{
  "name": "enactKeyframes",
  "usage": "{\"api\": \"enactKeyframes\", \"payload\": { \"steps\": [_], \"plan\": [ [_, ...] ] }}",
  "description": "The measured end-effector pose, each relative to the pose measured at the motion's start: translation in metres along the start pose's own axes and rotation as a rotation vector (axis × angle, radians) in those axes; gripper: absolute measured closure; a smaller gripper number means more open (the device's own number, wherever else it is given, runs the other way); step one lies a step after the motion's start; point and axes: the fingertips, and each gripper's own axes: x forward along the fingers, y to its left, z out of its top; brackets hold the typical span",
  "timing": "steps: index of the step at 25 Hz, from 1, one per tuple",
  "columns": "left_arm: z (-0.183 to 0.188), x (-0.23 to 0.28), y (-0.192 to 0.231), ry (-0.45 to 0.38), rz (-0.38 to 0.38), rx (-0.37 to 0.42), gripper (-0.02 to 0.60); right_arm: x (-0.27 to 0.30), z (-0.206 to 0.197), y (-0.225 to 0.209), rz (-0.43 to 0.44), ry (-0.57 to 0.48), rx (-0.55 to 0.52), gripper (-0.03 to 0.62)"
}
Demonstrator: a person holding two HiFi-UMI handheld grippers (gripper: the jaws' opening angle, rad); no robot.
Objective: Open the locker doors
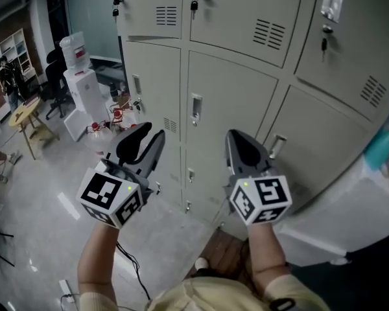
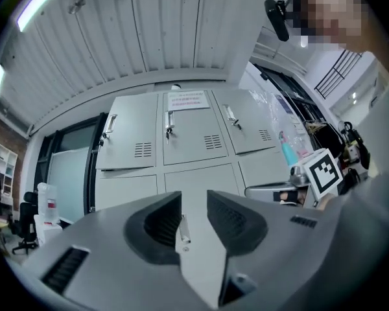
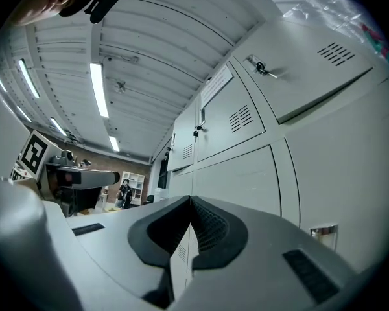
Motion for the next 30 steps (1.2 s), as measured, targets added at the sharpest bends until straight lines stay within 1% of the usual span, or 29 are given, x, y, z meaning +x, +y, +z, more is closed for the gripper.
{"api": "enactKeyframes", "payload": {
  "steps": [3, 7, 10, 13, 19, 25, 30],
  "plan": [
    [0.012, 0.031, 0.010, -0.003, 0.008, 0.050, 0.477, 0.017, 0.003, -0.014, 0.004, -0.009, -0.013, 0.589],
    [0.033, 0.070, 0.017, -0.013, 0.005, 0.116, 0.472, 0.036, 0.011, -0.028, 0.033, -0.033, -0.038, 0.588],
    [0.052, 0.092, 0.026, -0.029, 0.023, 0.167, 0.468, 0.046, 0.020, -0.038, 0.037, -0.052, -0.042, 0.588],
    [0.073, 0.109, 0.035, -0.045, 0.043, 0.212, 0.466, 0.055, 0.025, -0.045, 0.038, -0.066, -0.028, 0.588],
    [0.114, 0.136, 0.051, -0.078, 0.089, 0.297, 0.462, 0.073, 0.035, -0.053, 0.067, -0.091, -0.010, 0.588],
    [0.139, 0.165, 0.064, -0.091, 0.110, 0.363, 0.462, 0.089, 0.045, -0.055, 0.087, -0.112, 0.005, 0.589],
    [0.151, 0.188, 0.079, -0.078, 0.144, 0.488, 0.460, 0.100, 0.045, -0.052, 0.112, -0.113, 0.016, 0.588]
  ]
}}
